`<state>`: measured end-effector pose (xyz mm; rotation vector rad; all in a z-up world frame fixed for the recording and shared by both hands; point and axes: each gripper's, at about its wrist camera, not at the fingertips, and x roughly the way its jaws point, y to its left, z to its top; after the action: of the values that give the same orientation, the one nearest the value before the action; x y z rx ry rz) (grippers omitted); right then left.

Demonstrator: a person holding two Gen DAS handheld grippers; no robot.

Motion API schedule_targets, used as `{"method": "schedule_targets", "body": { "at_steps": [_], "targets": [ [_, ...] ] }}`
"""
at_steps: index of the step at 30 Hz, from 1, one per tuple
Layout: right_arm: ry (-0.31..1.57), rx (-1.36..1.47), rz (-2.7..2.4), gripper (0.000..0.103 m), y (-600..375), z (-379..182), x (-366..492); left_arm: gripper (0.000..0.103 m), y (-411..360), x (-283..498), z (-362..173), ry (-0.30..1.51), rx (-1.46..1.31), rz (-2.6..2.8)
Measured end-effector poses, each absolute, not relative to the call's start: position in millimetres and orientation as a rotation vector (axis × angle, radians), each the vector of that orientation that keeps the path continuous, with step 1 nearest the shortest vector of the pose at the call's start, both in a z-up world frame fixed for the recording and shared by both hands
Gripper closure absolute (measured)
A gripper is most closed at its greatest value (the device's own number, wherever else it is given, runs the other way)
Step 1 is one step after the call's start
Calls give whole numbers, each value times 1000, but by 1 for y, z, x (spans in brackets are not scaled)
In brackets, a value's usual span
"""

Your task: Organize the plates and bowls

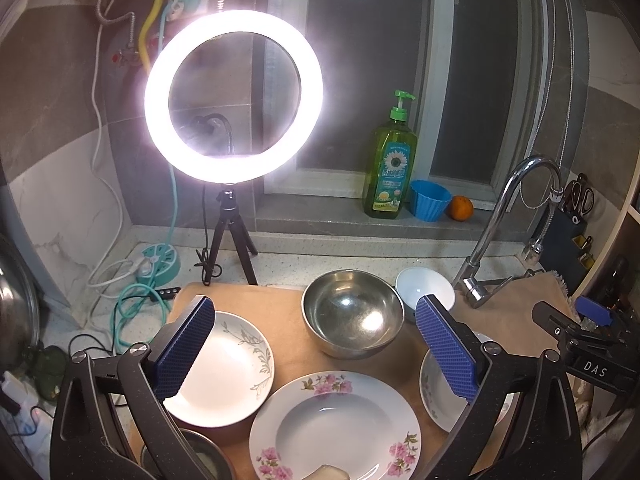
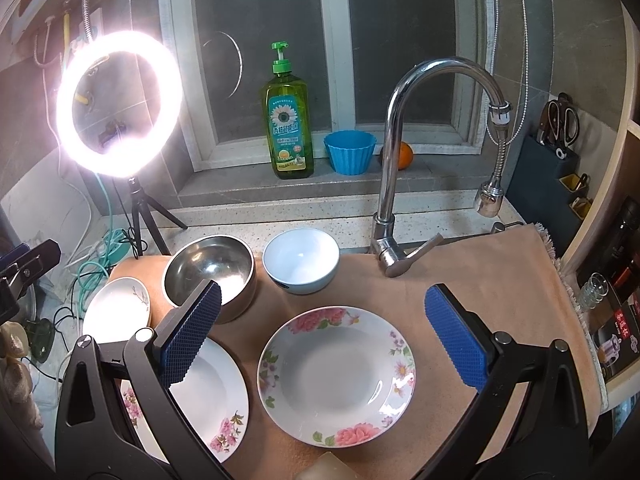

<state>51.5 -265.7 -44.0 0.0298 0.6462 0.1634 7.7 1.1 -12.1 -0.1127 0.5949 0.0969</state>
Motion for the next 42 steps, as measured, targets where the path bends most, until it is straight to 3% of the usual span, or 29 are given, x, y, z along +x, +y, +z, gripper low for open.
{"method": "schedule_targets", "body": {
  "at_steps": [15, 18, 26, 29, 32, 37, 42],
  "targets": [
    [672, -12, 224, 0, -257, -48, 69, 11, 4, 11, -23, 642, -143, 107],
    [678, -20, 244, 2, -256, -50, 72, 18, 5, 9, -25, 655, -154, 110],
    [732, -36, 385, 19, -247, -63, 83, 34, 19, -3, -42, 710, -241, 132],
    [783, -17, 457, 29, -243, -73, 91, 48, 25, -9, -51, 745, -277, 143],
    [857, 24, 561, 37, -238, -87, 101, 52, 31, -18, -61, 776, -322, 155],
    [949, 21, 696, 41, -222, -110, 110, 61, 39, -35, -77, 827, -406, 163],
    [1045, -4, 784, 52, -203, -132, 119, 62, 40, -53, -96, 882, -504, 155]
  ]
}}
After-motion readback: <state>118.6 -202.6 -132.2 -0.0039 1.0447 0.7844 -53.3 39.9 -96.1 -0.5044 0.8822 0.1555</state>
